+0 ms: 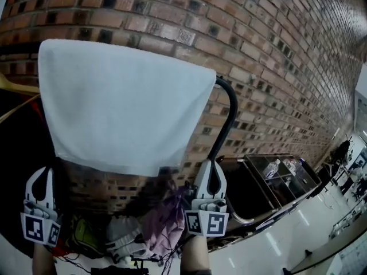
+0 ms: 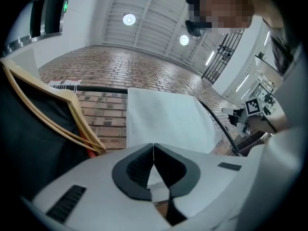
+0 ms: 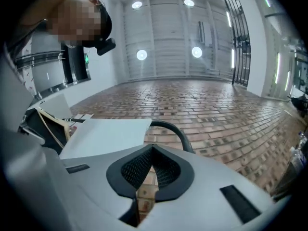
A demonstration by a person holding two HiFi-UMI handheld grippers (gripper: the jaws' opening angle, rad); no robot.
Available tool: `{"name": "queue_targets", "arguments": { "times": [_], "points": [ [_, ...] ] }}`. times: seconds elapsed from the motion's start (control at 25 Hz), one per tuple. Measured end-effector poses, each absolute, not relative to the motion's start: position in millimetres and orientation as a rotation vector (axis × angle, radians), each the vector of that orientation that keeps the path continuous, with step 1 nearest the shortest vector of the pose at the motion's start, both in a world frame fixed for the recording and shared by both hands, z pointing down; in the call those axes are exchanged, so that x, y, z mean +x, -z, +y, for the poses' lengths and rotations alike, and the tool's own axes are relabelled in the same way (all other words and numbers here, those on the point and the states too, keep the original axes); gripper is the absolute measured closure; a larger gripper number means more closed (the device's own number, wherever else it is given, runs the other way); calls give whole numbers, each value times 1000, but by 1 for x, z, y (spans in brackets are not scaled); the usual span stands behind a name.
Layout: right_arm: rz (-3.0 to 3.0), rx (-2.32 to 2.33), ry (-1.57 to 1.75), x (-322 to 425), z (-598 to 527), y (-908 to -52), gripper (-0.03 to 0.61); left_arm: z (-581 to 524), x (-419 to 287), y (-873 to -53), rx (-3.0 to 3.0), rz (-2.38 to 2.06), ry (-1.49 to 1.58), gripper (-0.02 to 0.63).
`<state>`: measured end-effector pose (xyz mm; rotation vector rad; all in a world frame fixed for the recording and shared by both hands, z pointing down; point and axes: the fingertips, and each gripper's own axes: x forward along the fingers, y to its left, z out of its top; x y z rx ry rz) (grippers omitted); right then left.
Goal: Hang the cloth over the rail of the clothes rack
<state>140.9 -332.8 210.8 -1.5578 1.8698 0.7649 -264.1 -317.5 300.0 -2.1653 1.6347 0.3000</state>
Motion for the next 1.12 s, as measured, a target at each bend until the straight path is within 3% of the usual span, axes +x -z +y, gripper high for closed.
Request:
{"name": "queue_targets", "arguments": {
  "times": [0.44, 0.6, 0.84, 0.96, 1.12],
  "points": [
    [1950, -1571, -572, 130, -309, -274, 558, -335, -251, -380, -2399, 1712, -298, 593],
    [1963, -1611, -631, 133, -305, -277, 555, -340, -264, -386, -2426, 1709, -272, 419],
    [2351, -1475, -393, 125, -358, -299, 528, -360, -288, -370, -2554, 1521, -189, 257],
    [2503, -1372, -252, 114, -384, -310, 373, -375, -290, -367, -2585, 1430, -118, 235],
    [2586, -1304, -221, 104, -407, -307, 355, -385, -275, -369, -2640, 1253, -48, 221]
  ]
}}
